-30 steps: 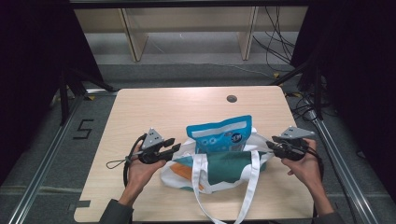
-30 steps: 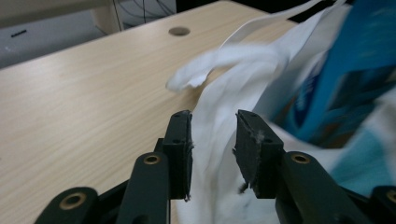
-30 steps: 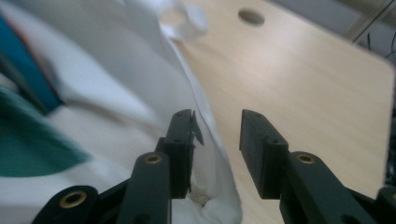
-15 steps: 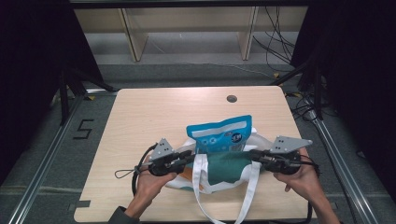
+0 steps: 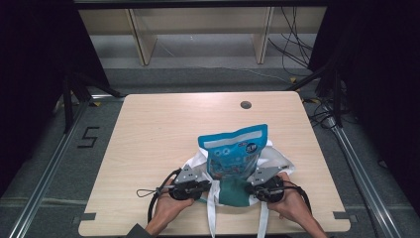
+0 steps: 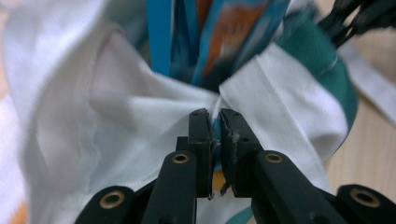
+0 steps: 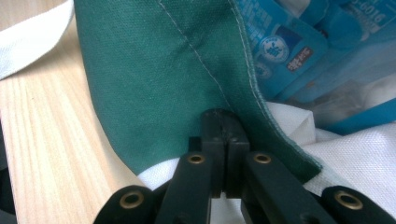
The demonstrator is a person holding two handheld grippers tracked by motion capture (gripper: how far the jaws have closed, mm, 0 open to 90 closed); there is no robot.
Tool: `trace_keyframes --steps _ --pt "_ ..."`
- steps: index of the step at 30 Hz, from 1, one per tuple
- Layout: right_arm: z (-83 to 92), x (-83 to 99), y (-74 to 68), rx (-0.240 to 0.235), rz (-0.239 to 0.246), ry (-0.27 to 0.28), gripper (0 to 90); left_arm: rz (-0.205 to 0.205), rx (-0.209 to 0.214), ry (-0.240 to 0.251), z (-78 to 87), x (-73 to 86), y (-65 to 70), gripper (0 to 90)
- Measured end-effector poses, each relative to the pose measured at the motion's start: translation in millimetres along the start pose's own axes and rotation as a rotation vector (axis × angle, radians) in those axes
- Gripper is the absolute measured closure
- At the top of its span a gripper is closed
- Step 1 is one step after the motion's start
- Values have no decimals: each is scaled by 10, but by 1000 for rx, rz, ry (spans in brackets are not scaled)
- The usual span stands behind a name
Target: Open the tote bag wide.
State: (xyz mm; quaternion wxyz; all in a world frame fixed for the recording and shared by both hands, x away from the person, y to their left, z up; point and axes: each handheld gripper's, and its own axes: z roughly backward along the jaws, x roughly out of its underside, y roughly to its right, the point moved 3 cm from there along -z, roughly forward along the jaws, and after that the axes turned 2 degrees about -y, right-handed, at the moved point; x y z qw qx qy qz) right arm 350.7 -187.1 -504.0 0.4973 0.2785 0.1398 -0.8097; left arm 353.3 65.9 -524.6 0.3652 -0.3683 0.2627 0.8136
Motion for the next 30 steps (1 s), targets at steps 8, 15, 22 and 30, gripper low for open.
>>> trace_keyframes --steps 8,15,22,30 --pt "-103 -34 -12 48 23 -5 900 -54 -69 -63 -113 5 -72 824" --pt "-223 -161 126 105 46 2 900 -58 -113 -54 -165 -81 -290 814" --pt "-175 -195 201 82 -9 36 866 -87 -123 -59 -136 -116 -320 803" --pt "396 -363 254 82 15 227 808 -50 -143 43 148 -280 -272 787"
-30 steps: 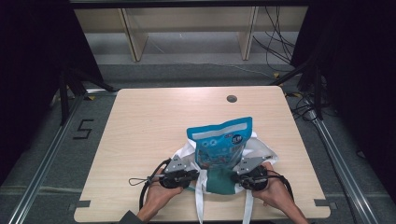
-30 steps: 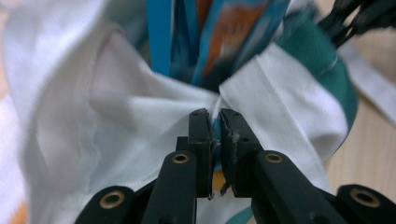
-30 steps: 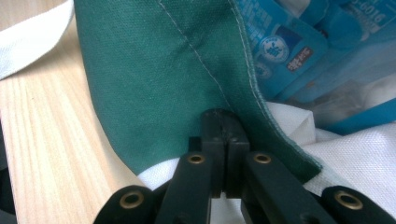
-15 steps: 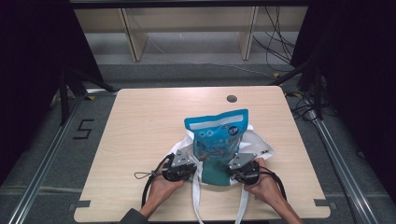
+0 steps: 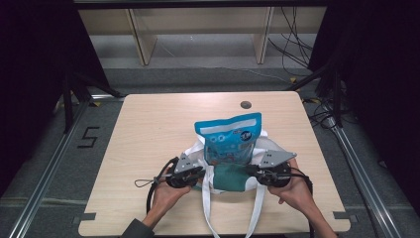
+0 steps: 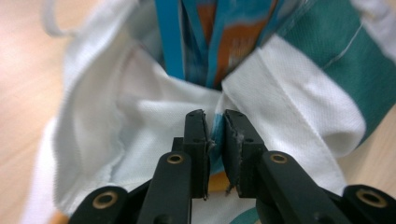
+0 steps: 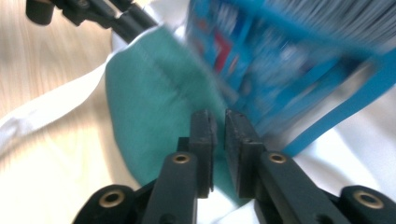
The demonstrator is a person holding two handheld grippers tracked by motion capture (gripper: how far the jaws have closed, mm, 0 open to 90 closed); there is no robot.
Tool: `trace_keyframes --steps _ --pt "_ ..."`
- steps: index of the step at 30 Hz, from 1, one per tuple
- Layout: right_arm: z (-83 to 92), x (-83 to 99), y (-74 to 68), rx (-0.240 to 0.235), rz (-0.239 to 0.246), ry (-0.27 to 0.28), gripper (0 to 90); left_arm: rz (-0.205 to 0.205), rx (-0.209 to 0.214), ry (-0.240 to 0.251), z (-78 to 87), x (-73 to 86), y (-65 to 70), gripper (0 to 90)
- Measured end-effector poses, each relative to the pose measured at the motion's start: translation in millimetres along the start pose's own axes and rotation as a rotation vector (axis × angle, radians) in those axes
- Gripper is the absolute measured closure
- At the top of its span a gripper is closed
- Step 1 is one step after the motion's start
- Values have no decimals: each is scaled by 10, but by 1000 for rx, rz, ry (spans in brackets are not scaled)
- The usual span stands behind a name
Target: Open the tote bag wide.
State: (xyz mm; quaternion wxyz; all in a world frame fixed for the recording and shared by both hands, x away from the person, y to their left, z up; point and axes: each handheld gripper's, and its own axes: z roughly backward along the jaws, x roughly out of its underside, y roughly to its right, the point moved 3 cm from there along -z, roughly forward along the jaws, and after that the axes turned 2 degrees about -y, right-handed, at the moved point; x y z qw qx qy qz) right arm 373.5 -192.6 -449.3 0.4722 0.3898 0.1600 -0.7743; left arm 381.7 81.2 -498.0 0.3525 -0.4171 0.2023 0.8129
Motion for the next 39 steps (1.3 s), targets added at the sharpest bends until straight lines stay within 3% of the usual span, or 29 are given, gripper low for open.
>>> trace_keyframes --steps 1,3,5,6,7,8,9,10,14,15,16,18,19,21,22,23,24,25,26,27,28,29,30,31,33,35,36,37,39 --pt "30 -43 37 25 -25 22 781 7 15 28 127 -42 9 784" --pt "29 -57 68 29 -23 23 769 2 16 49 198 -68 7 784" --pt "-41 -53 96 -6 -22 7 705 30 47 93 305 -123 51 787" --pt "-80 -42 106 -17 -22 -8 671 23 52 103 328 -149 89 787" --pt "-159 -2 118 -32 -34 -39 708 4 51 109 341 -173 116 784" --pt "-186 10 113 -41 -16 -37 761 7 59 112 342 -185 143 783" --pt "-182 31 91 -44 -8 -56 813 -29 62 111 348 -216 169 780" --pt "-169 40 66 -50 19 -71 847 -13 67 117 346 -221 191 780" --pt "-111 46 -22 -60 58 -87 879 -13 63 125 359 -235 190 778" --pt "-102 50 -43 -64 88 -84 880 -12 65 131 360 -240 187 778" --pt "-65 88 -121 -77 78 -113 881 6 62 134 357 -240 194 779" --pt "-72 104 -138 -83 90 -115 882 -6 59 143 327 -254 180 785" --pt "-96 129 -154 -103 107 -124 882 9 60 146 289 -257 182 785" --pt "-263 269 -192 -115 71 -181 882 11 70 117 119 -229 193 797" --pt "-263 269 -192 -115 71 -181 882 11 70 117 119 -229 193 799" --pt "-302 290 -189 -129 81 -186 882 -7 74 84 23 -169 199 799" --pt "-322 320 -188 -136 54 -196 882 -13 83 64 -24 -127 206 810" --pt "-334 330 -175 -147 69 -185 882 8 117 13 -118 0 248 832" --pt "-334 330 -175 -147 69 -185 882 8 117 13 -118 0 248 832" --pt "-339 348 -185 -131 40 -191 882 -15 108 -16 -147 71 263 832" --pt "-352 366 -192 -123 39 -207 881 -58 122 -82 -153 149 270 871" --pt "-394 382 -218 -113 45 -211 879 -46 117 -117 -223 282 292 890" --pt "-394 382 -218 -113 45 -211 879 -46 117 -117 -223 282 292 891" --pt "-398 377 -215 -118 58 -206 878 30 147 -82 -234 321 289 891" --pt "-400 376 -219 -112 55 -206 876 -21 150 -131 -209 296 251 890" --pt "-382 387 -248 -92 34 -217 872 -63 111 -131 -189 252 302 891" --pt "-382 387 -248 -92 34 -217 872 -63 111 -131 -189 252 302 888" --pt "-373 391 -263 -82 29 -220 872 -75 105 -117 -140 209 285 888" --pt "-377 381 -258 -88 68 -208 874 -64 103 -57 -37 99 290 872"
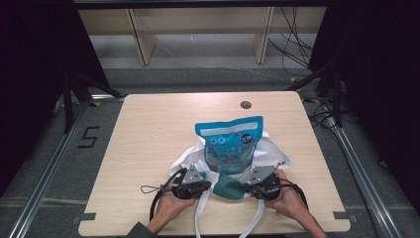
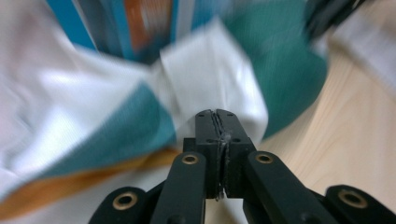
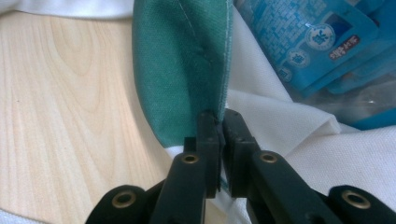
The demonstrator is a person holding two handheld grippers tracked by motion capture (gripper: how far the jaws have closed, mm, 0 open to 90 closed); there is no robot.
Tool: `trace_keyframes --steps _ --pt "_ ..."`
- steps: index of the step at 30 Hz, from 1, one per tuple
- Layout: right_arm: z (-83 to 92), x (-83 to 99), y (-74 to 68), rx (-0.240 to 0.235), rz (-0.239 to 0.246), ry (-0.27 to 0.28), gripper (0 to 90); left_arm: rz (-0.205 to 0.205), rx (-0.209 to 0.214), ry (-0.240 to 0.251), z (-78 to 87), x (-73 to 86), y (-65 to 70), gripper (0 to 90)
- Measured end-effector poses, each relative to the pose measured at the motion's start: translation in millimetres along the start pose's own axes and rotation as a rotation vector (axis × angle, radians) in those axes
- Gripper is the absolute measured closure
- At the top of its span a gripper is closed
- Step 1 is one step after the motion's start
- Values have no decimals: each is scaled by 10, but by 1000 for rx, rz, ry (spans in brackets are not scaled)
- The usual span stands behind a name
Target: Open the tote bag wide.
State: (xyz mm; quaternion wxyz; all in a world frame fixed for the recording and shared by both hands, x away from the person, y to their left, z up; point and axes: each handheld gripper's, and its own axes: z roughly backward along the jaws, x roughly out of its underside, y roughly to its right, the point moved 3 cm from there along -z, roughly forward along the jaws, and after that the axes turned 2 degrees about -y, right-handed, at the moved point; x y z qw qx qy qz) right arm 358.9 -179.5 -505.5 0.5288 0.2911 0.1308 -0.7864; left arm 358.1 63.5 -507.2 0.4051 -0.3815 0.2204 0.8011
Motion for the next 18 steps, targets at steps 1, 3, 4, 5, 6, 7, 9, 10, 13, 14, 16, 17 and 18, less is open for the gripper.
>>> trace_keyframes --steps 1,3,4,5,6,7,9,10,13,14,16,17,18 --pt "0 -3 -4 2 -3 -6 875 -21 -17 14 57 -48 -12 871" --pt "-6 -3 10 -5 14 4 874 -2 -32 71 158 -190 -41 877" --pt "-3 2 3 -3 -4 -2 875 5 -48 93 187 -267 -76 877" --pt "-10 -4 14 -14 14 5 875 9 -55 103 184 -316 -111 878" --pt "-9 -4 9 -19 6 1 875 10 -61 103 176 -344 -139 877" --pt "-3 1 1 0 -5 -7 874 39 -69 100 138 -364 -184 875" --pt "-2 2 1 0 0 -5 874 60 -75 70 49 -346 -286 875" --pt "-8 -3 11 -4 17 5 874 75 -68 61 -7 -320 -329 875" --pt "-7 -3 10 -4 15 4 874 144 -38 31 -146 -200 -365 875" --pt "-9 -4 12 -3 17 7 874 185 11 40 -141 -181 -357 889" --pt "-7 -4 9 -2 10 5 874 186 35 37 -100 -172 -329 890" --pt "-5 2 0 1 -15 -2 874 180 37 41 -85 -163 -313 892" --pt "-2 8 -6 4 -29 -1 873 149 63 12 -55 -126 -295 893"
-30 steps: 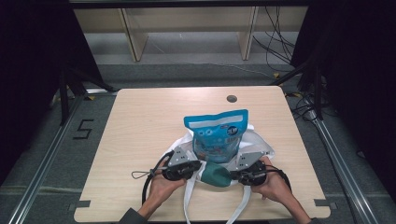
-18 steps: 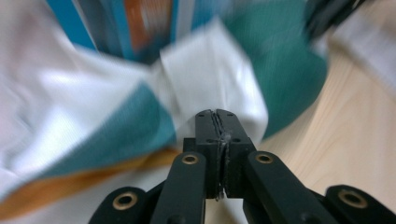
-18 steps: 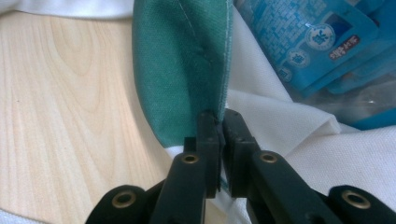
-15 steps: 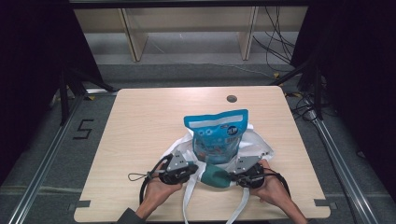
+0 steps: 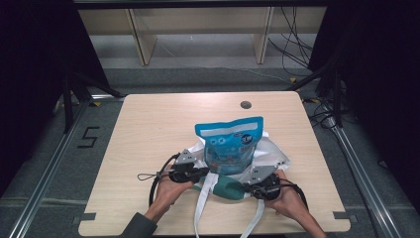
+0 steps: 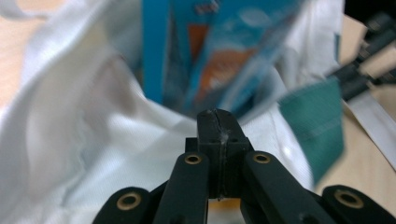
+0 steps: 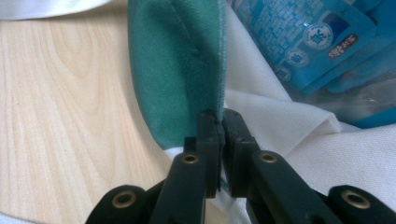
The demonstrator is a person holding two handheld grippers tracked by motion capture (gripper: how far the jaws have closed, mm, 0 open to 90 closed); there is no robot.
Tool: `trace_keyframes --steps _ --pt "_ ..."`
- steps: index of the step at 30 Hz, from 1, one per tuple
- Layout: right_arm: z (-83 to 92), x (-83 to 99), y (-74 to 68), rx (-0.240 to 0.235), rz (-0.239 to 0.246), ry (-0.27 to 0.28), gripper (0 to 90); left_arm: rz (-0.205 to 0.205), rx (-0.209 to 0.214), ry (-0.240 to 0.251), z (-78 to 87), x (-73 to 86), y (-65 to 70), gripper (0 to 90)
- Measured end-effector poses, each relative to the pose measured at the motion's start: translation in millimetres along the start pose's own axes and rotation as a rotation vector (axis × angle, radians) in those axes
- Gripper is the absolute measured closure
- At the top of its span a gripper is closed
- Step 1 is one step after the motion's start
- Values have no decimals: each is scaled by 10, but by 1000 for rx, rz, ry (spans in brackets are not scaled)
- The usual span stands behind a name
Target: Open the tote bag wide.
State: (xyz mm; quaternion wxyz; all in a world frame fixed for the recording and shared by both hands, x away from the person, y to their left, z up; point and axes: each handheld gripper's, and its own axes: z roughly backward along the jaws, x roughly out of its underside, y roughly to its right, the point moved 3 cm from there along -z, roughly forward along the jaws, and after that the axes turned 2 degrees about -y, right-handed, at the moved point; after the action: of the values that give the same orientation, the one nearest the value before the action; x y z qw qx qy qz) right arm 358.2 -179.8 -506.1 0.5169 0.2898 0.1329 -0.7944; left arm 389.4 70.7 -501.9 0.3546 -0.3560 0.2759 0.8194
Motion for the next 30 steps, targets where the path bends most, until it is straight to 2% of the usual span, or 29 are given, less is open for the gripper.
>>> trace_keyframes --steps 1,2,3,4,5,6,7,8,9,10,11,12,13,14,15,16,17,18,19,20,21,22,23,24,25,26,27,29,30 --pt "0 0 0 0 0 0 873 0 0 0 0 0 0 894" --pt "-19 2 4 -11 22 9 866 -8 16 -25 -2 30 -11 893" --pt "-20 6 1 -14 6 16 862 4 15 -34 -47 81 -25 894" --pt "-19 10 4 -13 -6 11 862 -3 -5 -108 -181 252 -63 895" --pt "-32 9 8 -9 -2 15 863 32 4 -73 -189 286 -68 894" --pt "-35 13 -3 1 -15 11 863 8 -3 -87 -173 280 -64 894" --pt "-35 13 -3 1 -15 11 863 8 -3 -87 -173 280 -64 894" --pt "-41 5 -4 5 6 22 863 -10 -19 -102 -175 262 -42 894" --pt "-33 7 -23 16 -13 7 861 -41 -44 -121 -170 242 -34 894" --pt "-28 10 -2 25 1 -1 854 -61 -55 -130 -162 223 -22 893" --pt "-27 -1 -2 3 -15 16 836 -74 -68 -128 -147 205 -14 891" --pt "15 -18 24 -34 -58 46 777 -110 -92 -127 -82 149 -23 850" --pt "15 -18 24 -34 -58 46 777 -110 -92 -127 -82 149 -23 826" --pt "56 -28 44 -45 -64 62 760 -117 -101 -101 -21 85 -30 826" --pt "152 -54 84 -53 -68 85 726 -114 -97 -67 41 24 -41 799" --pt "342 -116 180 -47 -81 163 661 -83 -108 -15 158 -74 -70 759" --pt "342 -116 180 -47 -81 163 661 -83 -108 -15 158 -74 -70 742" --pt "537 -164 307 -6 -114 233 647 -100 -141 31 294 -197 -156 732" --pt "646 -182 389 26 -126 257 642 -75 -160 54 339 -244 -196 718" --pt "733 -190 477 73 -153 280 654 -75 -160 54 339 -244 -196 697" --pt "733 -190 477 73 -153 280 654 -57 -186 79 362 -284 -239 697" --pt "804 -190 579 118 -165 286 656 -79 -215 58 387 -311 -313 680" --pt "848 -175 785 217 -170 275 657 -83 -251 60 364 -328 -394 649" --pt "836 -161 862 259 -177 252 656 -87 -269 34 350 -321 -437 637" --pt "809 -146 936 289 -169 228 655 -87 -269 34 350 -321 -437 630" --pt "809 -146 936 289 -169 228 655 -101 -279 22 319 -320 -474 630" --pt "770 -127 991 304 -178 200 655 -106 -282 24 283 -323 -515 617" --pt "665 -90 1127 325 -160 155 667 -89 -269 28 251 -336 -549 635" --pt "583 -68 1204 312 -162 137 799 -88 -268 41 246 -373 -571 704"
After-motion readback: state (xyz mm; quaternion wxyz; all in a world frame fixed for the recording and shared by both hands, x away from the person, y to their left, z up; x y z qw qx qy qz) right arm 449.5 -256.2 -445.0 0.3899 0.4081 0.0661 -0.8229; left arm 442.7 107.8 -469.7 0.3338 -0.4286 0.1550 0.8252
